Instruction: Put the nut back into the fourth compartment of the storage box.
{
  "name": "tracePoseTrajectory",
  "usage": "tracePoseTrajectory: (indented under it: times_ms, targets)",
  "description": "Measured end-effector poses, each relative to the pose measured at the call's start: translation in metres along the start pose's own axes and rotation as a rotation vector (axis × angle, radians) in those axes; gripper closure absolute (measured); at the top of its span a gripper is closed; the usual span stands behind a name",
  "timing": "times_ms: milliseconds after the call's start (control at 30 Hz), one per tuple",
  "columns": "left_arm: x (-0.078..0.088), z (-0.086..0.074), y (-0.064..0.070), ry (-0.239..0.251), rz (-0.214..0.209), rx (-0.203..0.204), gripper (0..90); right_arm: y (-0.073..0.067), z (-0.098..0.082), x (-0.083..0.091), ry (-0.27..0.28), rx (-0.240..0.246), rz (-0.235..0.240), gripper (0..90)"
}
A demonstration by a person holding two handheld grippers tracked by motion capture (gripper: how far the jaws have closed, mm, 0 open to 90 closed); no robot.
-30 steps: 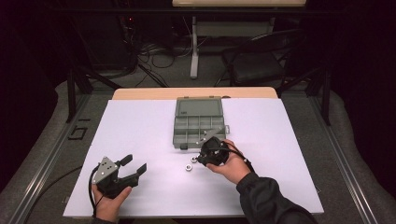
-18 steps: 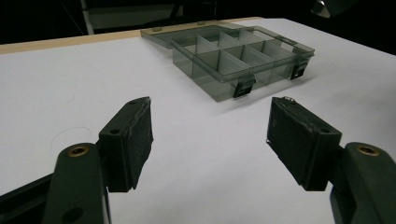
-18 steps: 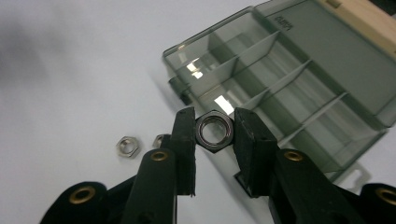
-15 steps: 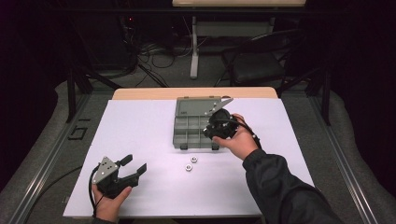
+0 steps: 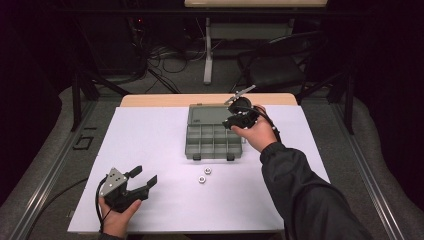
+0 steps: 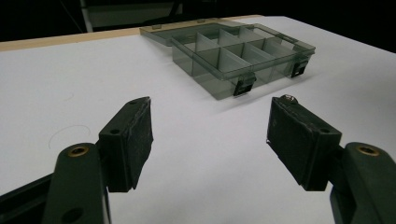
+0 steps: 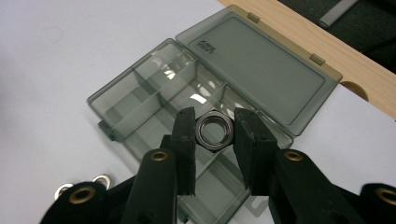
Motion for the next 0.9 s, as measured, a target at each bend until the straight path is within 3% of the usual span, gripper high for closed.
tracePoseTrajectory:
  times_ms: [100, 167, 233, 267, 400, 467, 733, 900]
  targets:
    - [-0.001, -0.001, 0.0, -0.005, -0.003, 0.001, 31.3, 0.01, 0.001, -0.012, 0.046, -0.026, -0.015, 70.1]
    - [-0.001, -0.001, 0.0, -0.007, -0.004, 0.0, 31.3, 0.013, 0.001, -0.013, 0.023, -0.04, -0.02, 70.1]
    - [-0.001, -0.001, 0.0, -0.006, -0.004, 0.0, 31.3, 0.02, 0.001, -0.021, 0.032, -0.069, -0.025, 70.1]
    - [-0.001, -0.001, 0.0, -0.005, -0.004, 0.0, 31.3, 0.029, 0.0, -0.026, -0.007, -0.085, -0.036, 70.1]
    - [-0.001, -0.001, -0.001, -0.007, -0.001, 0.003, 31.3, 0.042, -0.004, -0.041, 0.023, -0.125, -0.048, 70.1]
    - [-0.001, -0.002, -0.002, -0.01, 0.0, 0.007, 31.3, 0.049, -0.012, -0.048, -0.053, -0.141, -0.066, 70.0]
    - [0.0, -0.002, -0.002, -0.008, 0.0, 0.006, 31.3, 0.059, -0.03, -0.072, -0.088, -0.177, -0.084, 70.1]
    - [0.0, -0.002, -0.002, -0.007, -0.002, 0.003, 31.4, 0.061, -0.036, -0.077, -0.106, -0.192, -0.097, 70.1]
Point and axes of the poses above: each handheld gripper's, and its own axes: x roughly backward along the jaws, z roughly out of its top, y roughly to its right, the point moved 5 cm from there along -x, roughly forward along the jaws, and after that the axes turned 9 degrees about z, right-handed, at the moved point
